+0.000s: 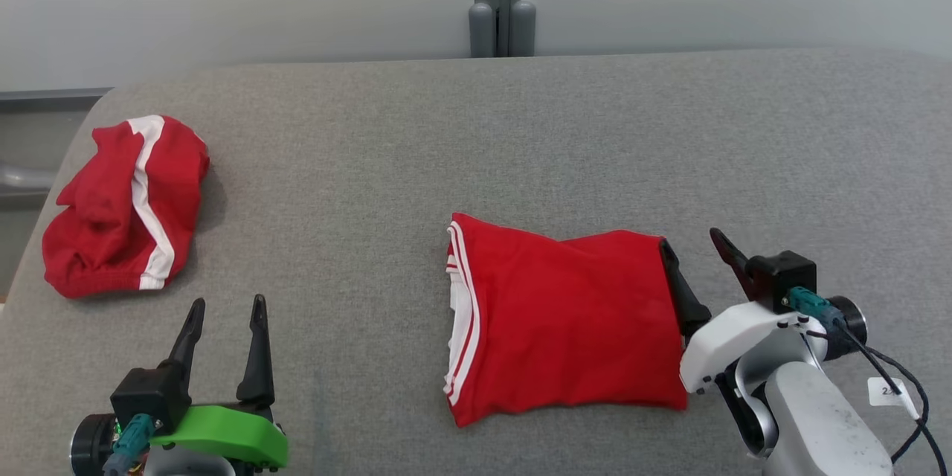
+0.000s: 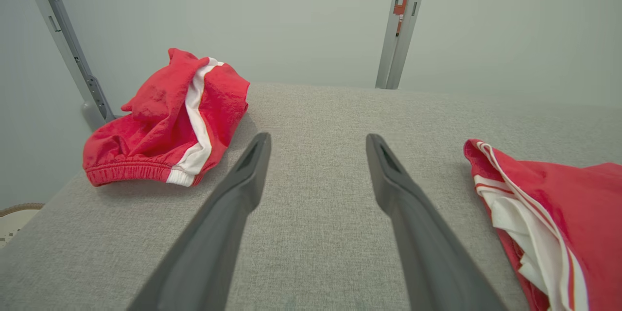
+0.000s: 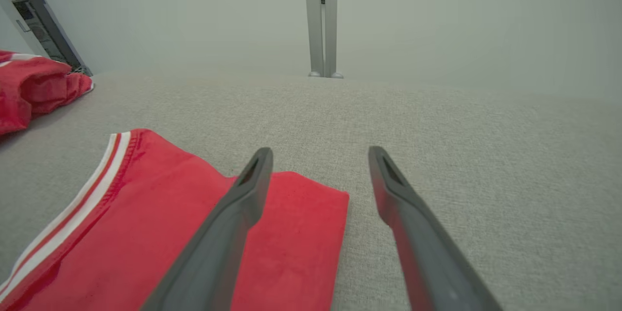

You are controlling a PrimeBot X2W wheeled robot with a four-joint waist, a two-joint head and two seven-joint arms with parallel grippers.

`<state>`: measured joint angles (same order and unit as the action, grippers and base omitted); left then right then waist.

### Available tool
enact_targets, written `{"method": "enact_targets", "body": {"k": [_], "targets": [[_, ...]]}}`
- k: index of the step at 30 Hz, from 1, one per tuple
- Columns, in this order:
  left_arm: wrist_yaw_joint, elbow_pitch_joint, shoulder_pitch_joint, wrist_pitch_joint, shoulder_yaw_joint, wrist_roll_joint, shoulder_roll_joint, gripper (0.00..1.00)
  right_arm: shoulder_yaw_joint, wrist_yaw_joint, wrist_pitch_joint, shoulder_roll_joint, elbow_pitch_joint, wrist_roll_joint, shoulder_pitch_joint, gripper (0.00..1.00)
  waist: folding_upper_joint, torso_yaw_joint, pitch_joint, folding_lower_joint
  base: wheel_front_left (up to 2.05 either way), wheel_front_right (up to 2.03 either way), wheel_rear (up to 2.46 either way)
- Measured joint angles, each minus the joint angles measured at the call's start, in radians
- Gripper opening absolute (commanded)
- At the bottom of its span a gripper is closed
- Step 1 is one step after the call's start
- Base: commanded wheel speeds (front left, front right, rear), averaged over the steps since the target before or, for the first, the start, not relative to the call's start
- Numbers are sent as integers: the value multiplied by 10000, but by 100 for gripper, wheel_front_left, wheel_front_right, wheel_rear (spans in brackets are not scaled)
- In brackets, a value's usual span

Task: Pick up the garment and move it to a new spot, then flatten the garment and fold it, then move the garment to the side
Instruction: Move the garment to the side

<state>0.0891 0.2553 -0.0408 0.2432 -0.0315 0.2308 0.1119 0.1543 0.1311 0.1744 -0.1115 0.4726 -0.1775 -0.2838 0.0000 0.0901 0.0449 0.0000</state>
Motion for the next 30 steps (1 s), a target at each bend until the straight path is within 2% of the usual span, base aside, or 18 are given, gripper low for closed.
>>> {"method": "enact_targets", "body": {"k": [10, 18, 19, 20, 21, 24, 30], "targets": [[65, 153, -424, 56, -88, 56, 102, 100, -341, 0, 454, 311, 2596, 86, -395, 100, 0, 418, 540, 0, 0, 0, 0], [67, 221, -638, 109, -180, 58, 138, 100, -236, 0, 744, 546, 4088, -96, -854, 100, 0, 516, 878, 0, 0, 0, 0], [71, 230, -677, 127, -192, 58, 138, 100, -182, 0, 786, 570, 4203, -255, -907, 53, 0, 530, 906, 0, 0, 0, 0], [71, 245, -712, 128, -201, 59, 138, 100, -96, 0, 821, 564, 4274, -395, -940, 15, 0, 542, 932, 0, 0, 0, 0], [71, 251, -738, 128, -203, 61, 138, 100, -27, 0, 832, 568, 4326, -464, -979, 0, 0, 549, 954, 0, 0, 0, 0], [71, 236, -778, 132, -184, 107, 140, 100, 244, 8, 884, 594, 4439, -750, -1199, 0, 0, 544, 1050, 0, 0, 0, 0], [63, 151, -1013, 146, -188, 132, 159, 100, 441, 8, 869, 466, 4640, -602, -2359, 0, 0, 393, 1425, 0, 0, 0, 0]]}}
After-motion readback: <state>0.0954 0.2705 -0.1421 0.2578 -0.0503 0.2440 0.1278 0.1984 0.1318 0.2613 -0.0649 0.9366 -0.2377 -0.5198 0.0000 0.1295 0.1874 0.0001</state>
